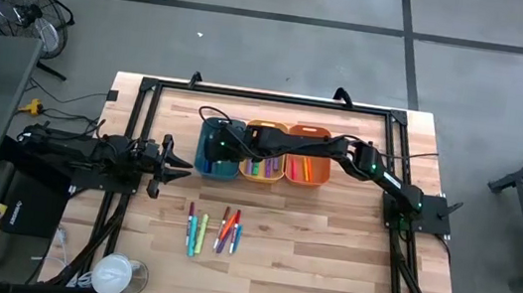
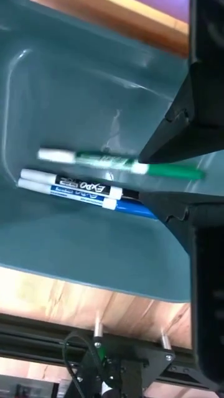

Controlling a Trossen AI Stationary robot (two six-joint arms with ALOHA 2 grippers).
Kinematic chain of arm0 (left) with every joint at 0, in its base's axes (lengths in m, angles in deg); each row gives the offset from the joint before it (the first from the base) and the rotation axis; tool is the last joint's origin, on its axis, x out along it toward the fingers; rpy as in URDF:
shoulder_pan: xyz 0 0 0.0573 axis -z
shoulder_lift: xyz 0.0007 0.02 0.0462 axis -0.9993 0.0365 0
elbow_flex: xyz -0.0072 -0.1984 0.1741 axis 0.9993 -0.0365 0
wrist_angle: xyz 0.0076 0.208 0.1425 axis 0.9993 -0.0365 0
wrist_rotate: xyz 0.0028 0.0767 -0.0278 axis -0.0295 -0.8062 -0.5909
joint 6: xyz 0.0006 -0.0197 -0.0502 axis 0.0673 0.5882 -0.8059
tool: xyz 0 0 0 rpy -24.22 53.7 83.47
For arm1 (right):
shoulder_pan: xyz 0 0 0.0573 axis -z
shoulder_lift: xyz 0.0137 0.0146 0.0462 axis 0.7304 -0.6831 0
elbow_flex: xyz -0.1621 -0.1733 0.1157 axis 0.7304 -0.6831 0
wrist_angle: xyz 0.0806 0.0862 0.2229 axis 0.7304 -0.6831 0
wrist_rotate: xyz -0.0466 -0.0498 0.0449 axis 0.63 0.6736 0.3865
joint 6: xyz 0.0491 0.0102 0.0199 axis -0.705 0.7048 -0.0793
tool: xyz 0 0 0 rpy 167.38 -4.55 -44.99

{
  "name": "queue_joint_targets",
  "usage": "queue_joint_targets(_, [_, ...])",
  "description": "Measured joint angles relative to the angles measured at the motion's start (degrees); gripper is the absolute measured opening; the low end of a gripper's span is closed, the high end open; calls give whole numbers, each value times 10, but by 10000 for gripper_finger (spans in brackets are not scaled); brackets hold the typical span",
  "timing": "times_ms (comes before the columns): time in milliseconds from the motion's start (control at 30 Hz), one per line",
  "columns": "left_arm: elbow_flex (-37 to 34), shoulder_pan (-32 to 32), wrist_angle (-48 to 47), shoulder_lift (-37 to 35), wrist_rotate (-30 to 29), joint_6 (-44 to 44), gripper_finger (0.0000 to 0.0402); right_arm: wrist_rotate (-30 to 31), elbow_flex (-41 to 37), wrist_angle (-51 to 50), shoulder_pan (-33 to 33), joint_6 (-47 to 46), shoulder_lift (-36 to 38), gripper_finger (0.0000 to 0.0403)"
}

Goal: Pick & Place Markers
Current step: Put the blue pen into the orange bin

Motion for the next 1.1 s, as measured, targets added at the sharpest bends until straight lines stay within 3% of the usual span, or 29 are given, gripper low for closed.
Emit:
queue_joint_targets(700, [0, 0, 0, 0, -1, 0, 94, 5, 0, -24, -24, 90, 39, 74])
queue_joint_targets(1100, [0, 0, 0, 0, -1, 0, 94, -22, 1, -58, -81, 126, 63, 74])
